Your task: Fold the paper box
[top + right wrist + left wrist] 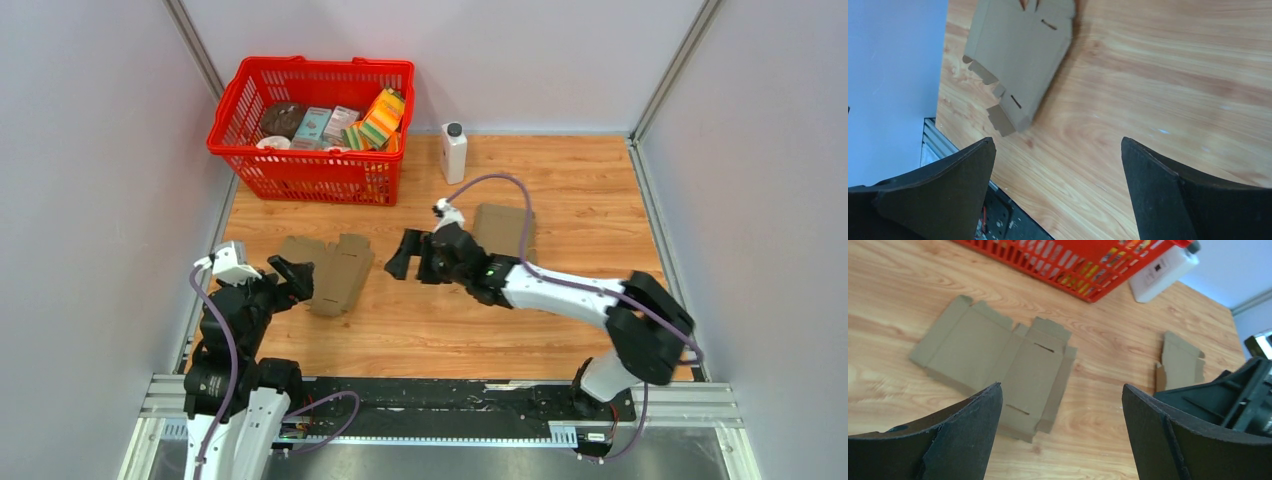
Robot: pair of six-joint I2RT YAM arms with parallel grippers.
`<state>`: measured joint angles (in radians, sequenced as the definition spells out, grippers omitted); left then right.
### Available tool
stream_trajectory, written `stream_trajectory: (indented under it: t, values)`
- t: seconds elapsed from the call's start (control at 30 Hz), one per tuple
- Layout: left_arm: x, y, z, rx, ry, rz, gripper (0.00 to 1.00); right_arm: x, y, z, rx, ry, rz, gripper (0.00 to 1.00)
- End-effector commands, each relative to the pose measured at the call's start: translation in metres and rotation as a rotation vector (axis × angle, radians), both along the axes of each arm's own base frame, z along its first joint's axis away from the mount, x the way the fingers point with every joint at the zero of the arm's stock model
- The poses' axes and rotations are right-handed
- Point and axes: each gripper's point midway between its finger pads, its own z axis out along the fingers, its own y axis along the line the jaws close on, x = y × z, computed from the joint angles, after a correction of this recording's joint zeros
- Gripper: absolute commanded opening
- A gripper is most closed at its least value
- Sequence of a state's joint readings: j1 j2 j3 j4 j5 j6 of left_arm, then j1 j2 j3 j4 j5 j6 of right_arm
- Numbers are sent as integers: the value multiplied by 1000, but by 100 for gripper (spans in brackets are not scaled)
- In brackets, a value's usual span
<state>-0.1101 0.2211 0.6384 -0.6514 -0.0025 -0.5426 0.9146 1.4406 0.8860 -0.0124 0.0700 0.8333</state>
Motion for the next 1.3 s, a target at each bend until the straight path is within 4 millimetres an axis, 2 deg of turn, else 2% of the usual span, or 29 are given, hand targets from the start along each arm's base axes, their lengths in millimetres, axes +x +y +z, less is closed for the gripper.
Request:
stream_trajectory:
  t: [0.0, 0.03, 0.1, 0.13, 0.17, 0.2, 0.23, 0.27, 0.43, 0.53, 0.57, 0.63, 0.67, 0.77, 0.8, 0.87, 0.93, 1.07, 1.1, 1.13, 1.17, 1.23, 1.27]
  values:
    - [-14, 30, 3, 44, 22, 156, 95, 0, 79, 4, 124, 30, 24, 98]
    - [-17, 34, -1, 45, 41, 177, 94, 4, 93, 11, 144, 18, 15, 96]
    - [-19, 41, -5, 41, 52, 221, 93, -1, 110, 3, 154, 54, 20, 89]
    - [-20, 41, -6, 39, 56, 224, 93, 4, 119, -2, 181, 64, -3, 85]
    - [-19, 40, -6, 34, 53, 220, 92, 2, 125, -6, 191, 72, -3, 81]
    - [-19, 39, -6, 28, 52, 215, 91, 4, 128, -8, 197, 78, -12, 71]
    - [-18, 37, -6, 26, 52, 208, 91, 7, 131, -17, 189, 85, -30, 68]
    - [-17, 35, -5, 22, 50, 195, 90, 9, 134, -18, 191, 83, -42, 67]
    - [-11, 25, -2, 20, 55, 140, 88, 15, 134, -55, 152, 124, -101, 65]
    - [-8, 19, 1, 11, 45, 107, 87, 17, 144, -61, 160, 124, -89, 64]
    - [-7, 17, 2, 7, 43, 100, 87, 18, 146, -72, 146, 130, -84, 61]
    - [-5, 12, 3, -4, 42, 76, 85, 20, 152, -74, 153, 128, -71, 49]
    - [-5, 11, 2, -7, 45, 69, 85, 21, 152, -82, 139, 131, -68, 46]
    - [-4, 6, 0, -22, 55, 49, 84, 24, 156, -82, 160, 117, -56, 40]
    - [-4, 3, -1, -27, 51, 31, 83, 26, 156, -88, 147, 110, -57, 36]
    - [-4, -15, 1, -48, 37, -67, 80, 34, 156, -90, 142, 112, -65, 30]
    - [-3, -26, 4, -79, 22, -125, 80, 43, 154, -97, 155, 123, -62, 28]
    - [-3, -37, 6, -131, 33, -170, 80, 53, 151, -96, 160, 99, 6, 0]
    - [-2, -40, 7, -140, 29, -183, 80, 54, 145, -92, 149, 89, 6, 0]
    - [-2, -44, 6, -153, 42, -206, 80, 57, 138, -71, 144, 24, 20, 0]
    - [-2, -47, 8, -162, 43, -218, 80, 52, 123, -72, 108, 0, 27, 0]
    - [-2, -54, 8, -170, 70, -261, 80, 51, 100, -60, 34, -98, 98, 0]
    - [-3, -56, 14, -161, 65, -280, 80, 48, 87, -33, 31, -148, 125, 0]
